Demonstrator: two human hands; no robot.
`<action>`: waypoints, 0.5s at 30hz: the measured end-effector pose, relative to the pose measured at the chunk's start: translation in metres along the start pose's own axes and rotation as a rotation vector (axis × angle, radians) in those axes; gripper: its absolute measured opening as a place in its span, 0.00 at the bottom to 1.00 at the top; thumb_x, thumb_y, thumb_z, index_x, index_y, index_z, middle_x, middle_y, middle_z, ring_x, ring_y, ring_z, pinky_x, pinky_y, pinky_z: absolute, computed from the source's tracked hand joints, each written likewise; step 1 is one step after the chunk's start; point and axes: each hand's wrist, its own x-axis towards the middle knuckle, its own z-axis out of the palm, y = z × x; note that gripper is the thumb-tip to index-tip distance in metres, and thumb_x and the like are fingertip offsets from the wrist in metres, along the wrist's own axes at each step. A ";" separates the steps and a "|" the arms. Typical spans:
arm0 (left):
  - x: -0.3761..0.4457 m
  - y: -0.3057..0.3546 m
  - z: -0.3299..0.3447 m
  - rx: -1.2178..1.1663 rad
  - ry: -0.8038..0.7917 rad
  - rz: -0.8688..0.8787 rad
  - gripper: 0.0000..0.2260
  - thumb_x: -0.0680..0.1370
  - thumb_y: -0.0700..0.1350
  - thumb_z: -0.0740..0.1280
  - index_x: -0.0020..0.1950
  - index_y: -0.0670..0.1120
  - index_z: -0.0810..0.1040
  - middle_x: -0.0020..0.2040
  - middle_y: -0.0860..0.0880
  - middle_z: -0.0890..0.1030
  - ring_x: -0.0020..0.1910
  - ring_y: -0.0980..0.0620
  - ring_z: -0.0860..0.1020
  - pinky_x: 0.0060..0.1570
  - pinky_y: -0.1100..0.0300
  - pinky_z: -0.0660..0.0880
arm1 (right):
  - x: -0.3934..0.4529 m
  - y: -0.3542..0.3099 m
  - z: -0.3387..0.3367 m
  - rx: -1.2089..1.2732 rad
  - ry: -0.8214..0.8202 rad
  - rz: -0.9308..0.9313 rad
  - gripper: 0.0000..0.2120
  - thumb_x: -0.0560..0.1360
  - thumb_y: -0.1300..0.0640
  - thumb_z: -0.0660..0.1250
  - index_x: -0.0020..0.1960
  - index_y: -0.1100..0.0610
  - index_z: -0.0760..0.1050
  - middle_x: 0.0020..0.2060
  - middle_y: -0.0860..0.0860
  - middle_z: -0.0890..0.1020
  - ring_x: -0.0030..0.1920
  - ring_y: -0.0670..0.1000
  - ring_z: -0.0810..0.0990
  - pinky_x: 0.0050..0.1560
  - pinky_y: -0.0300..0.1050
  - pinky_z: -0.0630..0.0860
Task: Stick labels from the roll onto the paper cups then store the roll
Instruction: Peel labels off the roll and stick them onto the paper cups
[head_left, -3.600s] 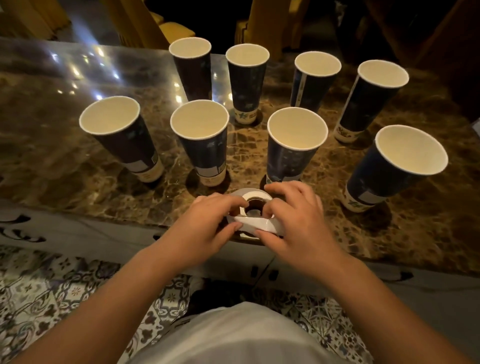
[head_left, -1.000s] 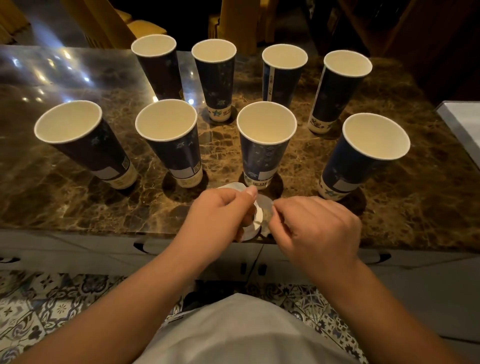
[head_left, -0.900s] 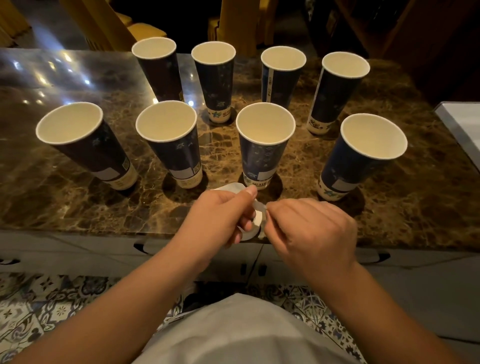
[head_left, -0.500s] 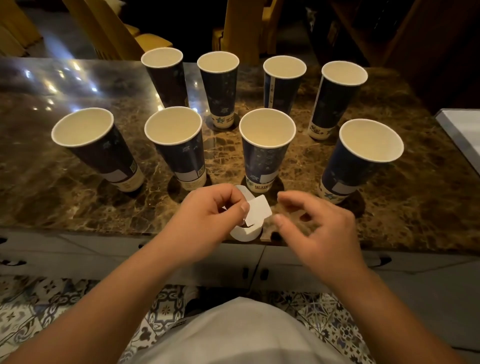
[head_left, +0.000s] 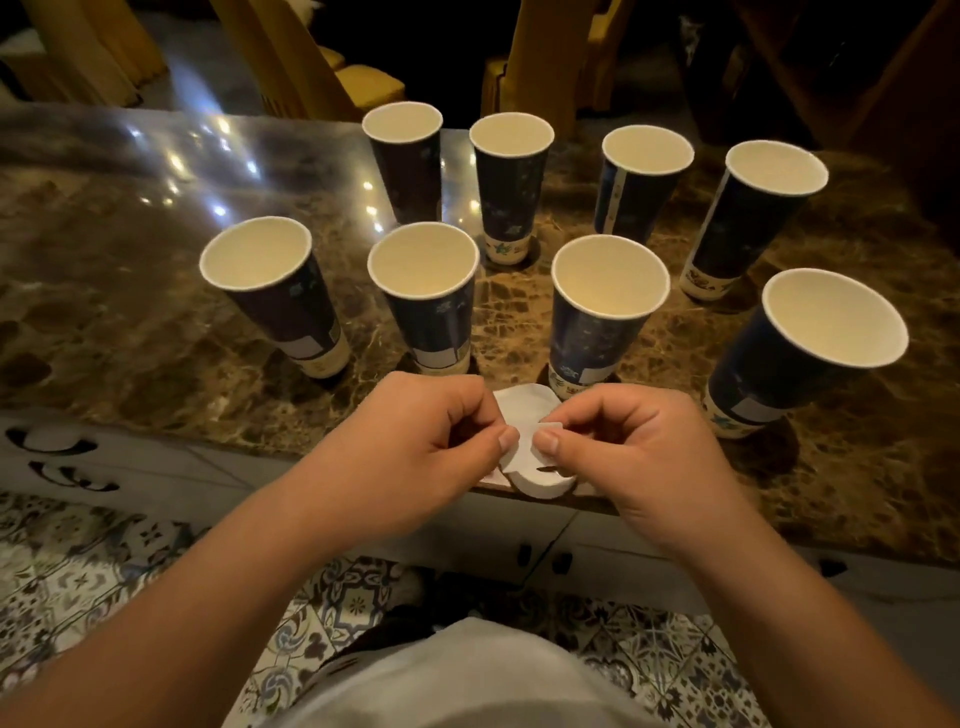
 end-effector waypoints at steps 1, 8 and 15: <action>0.000 -0.001 -0.006 0.006 0.023 0.002 0.07 0.74 0.54 0.65 0.39 0.53 0.78 0.32 0.56 0.78 0.33 0.57 0.77 0.30 0.67 0.72 | 0.004 -0.005 0.004 -0.029 0.020 -0.028 0.04 0.70 0.61 0.74 0.40 0.53 0.84 0.34 0.51 0.85 0.35 0.52 0.83 0.36 0.46 0.82; 0.013 -0.009 -0.070 0.044 0.150 0.033 0.06 0.75 0.52 0.66 0.39 0.56 0.78 0.31 0.59 0.78 0.31 0.62 0.76 0.30 0.71 0.68 | 0.041 -0.049 0.039 -0.129 0.220 -0.163 0.05 0.69 0.56 0.75 0.42 0.46 0.84 0.35 0.39 0.85 0.39 0.41 0.83 0.40 0.35 0.80; 0.038 -0.029 -0.152 0.049 0.453 0.078 0.07 0.76 0.51 0.68 0.39 0.52 0.80 0.31 0.54 0.79 0.30 0.58 0.77 0.30 0.67 0.74 | 0.097 -0.091 0.070 -0.172 0.378 -0.251 0.03 0.70 0.53 0.74 0.43 0.45 0.83 0.37 0.38 0.84 0.41 0.42 0.83 0.39 0.36 0.81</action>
